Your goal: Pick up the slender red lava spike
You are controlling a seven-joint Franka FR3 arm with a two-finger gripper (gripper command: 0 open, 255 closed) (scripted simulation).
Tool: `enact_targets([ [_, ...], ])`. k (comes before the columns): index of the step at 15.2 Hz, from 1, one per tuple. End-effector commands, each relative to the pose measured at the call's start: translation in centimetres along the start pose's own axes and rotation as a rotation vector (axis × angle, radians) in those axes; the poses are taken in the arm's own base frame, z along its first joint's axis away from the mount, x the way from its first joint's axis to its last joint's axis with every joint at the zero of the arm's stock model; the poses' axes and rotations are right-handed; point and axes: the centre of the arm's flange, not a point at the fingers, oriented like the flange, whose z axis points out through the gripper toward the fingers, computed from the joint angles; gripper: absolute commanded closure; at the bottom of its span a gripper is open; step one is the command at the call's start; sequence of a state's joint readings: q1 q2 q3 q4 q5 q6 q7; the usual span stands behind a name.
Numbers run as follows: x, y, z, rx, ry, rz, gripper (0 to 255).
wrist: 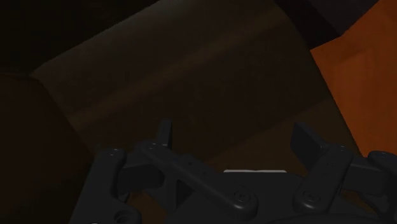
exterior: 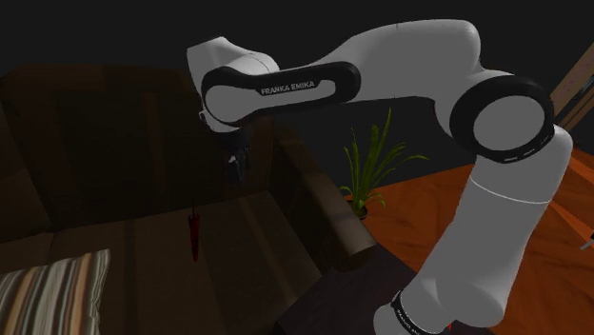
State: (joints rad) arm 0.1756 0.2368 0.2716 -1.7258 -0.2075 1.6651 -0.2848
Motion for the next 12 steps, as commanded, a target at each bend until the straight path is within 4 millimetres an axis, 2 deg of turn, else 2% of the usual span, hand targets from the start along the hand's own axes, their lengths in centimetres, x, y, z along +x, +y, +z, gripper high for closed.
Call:
enact_targets([
  [1, 2.6, -0.7, 0.5, -0.021, -0.022, -0.053, 0],
  [6, 9.5, -3.4, 2.4, -0.071, -0.075, -0.184, 0],
  [12, 17.0, -7.5, 5.3, -0.132, -0.14, -0.341, 0],
])
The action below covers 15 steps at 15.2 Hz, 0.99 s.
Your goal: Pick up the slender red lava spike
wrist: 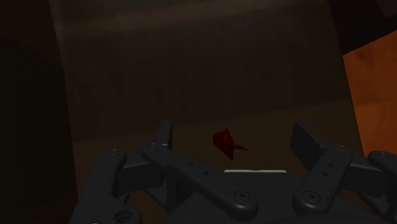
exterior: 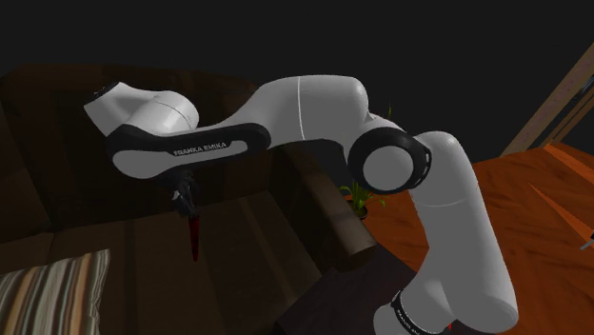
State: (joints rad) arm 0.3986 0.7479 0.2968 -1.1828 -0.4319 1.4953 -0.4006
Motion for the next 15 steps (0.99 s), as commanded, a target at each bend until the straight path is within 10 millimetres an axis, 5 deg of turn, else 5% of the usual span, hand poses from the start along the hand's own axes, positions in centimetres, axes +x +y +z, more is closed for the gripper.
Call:
enact_targets([
  [1, 1.7, -0.6, 0.4, -0.013, -0.013, -0.03, 0],
  [10, 3.5, -0.8, 4.0, -0.013, -0.013, -0.03, 0],
  [11, 3.5, -0.8, 4.0, -0.013, -0.013, -0.03, 255],
  [15, 3.5, -0.8, 4.0, -0.013, -0.013, -0.03, 255],
])
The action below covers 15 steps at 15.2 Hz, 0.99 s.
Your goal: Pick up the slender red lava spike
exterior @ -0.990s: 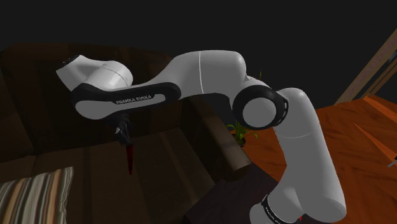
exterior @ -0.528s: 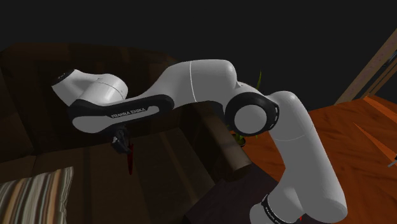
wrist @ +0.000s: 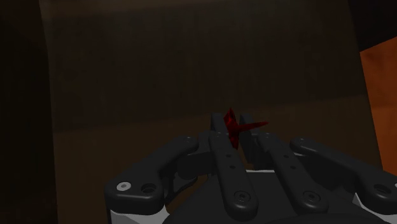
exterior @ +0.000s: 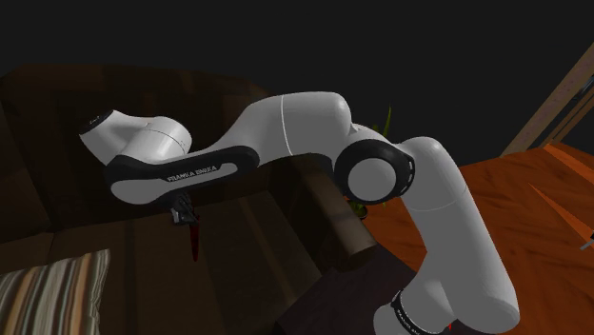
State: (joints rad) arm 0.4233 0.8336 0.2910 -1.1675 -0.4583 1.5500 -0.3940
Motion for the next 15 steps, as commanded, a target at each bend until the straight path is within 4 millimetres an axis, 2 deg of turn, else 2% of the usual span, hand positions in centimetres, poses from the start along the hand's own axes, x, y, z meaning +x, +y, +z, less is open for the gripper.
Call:
enact_targets([
  [1, 0.0, 0.0, 0.0, 0.0, 0.0, 0.0, 255],
  [5, 0.0, 0.0, 0.0, 0.0, 0.0, 0.0, 255],
  [15, -2.4, 0.2, -4.7, 0.0, 0.0, 0.0, 255],
])
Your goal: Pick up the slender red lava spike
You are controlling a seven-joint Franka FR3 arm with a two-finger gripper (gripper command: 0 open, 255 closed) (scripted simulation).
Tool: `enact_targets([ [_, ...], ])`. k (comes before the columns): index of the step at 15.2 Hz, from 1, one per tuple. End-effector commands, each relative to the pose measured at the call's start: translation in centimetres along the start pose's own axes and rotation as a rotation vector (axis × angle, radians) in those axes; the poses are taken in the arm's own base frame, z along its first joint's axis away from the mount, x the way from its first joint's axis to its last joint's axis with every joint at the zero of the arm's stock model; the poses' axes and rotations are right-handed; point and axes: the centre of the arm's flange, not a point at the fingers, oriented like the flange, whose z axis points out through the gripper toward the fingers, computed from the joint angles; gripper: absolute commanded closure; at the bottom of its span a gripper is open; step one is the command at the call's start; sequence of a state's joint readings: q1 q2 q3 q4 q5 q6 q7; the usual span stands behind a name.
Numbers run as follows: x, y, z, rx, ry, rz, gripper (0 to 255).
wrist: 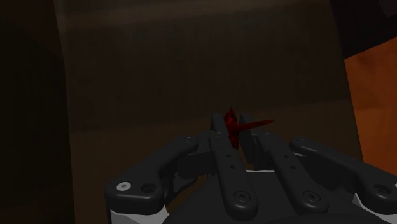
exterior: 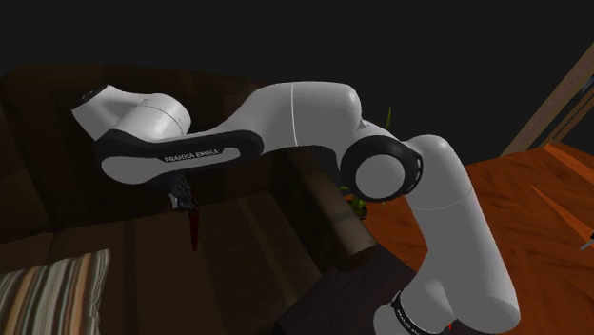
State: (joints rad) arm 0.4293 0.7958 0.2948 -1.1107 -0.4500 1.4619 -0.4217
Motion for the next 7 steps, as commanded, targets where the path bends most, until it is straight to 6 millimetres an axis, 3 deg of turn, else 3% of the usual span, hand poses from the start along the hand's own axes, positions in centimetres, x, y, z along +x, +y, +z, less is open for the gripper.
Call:
enact_targets([
  [1, -0.5, 0.0, -0.9, 0.0, 0.0, 0.0, 255],
  [7, -1.5, 0.1, -2.9, 0.0, 0.0, 0.0, 255],
])
